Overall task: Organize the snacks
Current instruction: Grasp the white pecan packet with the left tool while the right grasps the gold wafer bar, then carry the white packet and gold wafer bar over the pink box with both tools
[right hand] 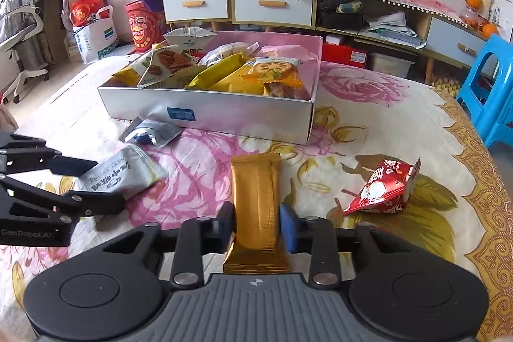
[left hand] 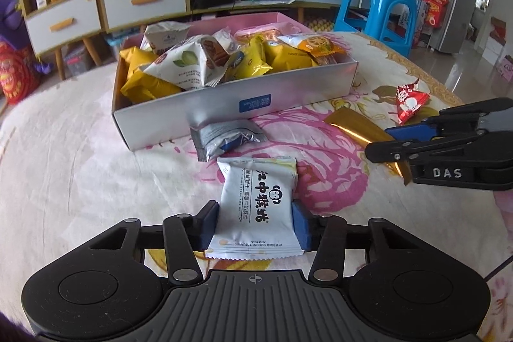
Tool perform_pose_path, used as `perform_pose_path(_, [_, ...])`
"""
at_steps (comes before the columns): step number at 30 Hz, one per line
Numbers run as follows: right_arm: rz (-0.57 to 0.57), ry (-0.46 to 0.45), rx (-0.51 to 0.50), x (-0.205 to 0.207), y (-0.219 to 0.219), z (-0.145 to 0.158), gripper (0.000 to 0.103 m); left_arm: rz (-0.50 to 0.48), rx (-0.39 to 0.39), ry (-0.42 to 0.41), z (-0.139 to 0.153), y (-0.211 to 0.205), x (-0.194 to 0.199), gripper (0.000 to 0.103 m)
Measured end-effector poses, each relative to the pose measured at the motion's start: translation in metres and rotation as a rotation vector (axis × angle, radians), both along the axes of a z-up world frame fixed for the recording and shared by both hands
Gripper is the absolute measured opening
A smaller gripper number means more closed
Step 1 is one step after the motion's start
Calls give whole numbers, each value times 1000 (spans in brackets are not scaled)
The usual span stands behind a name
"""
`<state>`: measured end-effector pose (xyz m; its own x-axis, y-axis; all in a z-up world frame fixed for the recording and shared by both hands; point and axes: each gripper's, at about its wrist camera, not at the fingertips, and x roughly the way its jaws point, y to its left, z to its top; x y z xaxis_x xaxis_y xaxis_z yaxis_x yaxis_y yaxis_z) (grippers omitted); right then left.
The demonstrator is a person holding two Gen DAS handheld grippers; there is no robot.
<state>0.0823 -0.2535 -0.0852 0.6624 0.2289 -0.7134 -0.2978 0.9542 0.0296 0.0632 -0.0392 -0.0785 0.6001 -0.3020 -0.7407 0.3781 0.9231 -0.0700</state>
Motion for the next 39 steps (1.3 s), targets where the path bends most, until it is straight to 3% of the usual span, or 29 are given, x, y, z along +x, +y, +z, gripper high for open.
perform_pose_path(4, [12,8,23,1,1,8,21,25,-41,22,9,7,0,45])
perform_pose_path(26, [-23,-73,134,1,0,60,21,119,-154,-43,60,29,7,45])
perform_pose_path(39, [-87,-122,217,27,3,83,21,252,-233,-73,79,49,36,45])
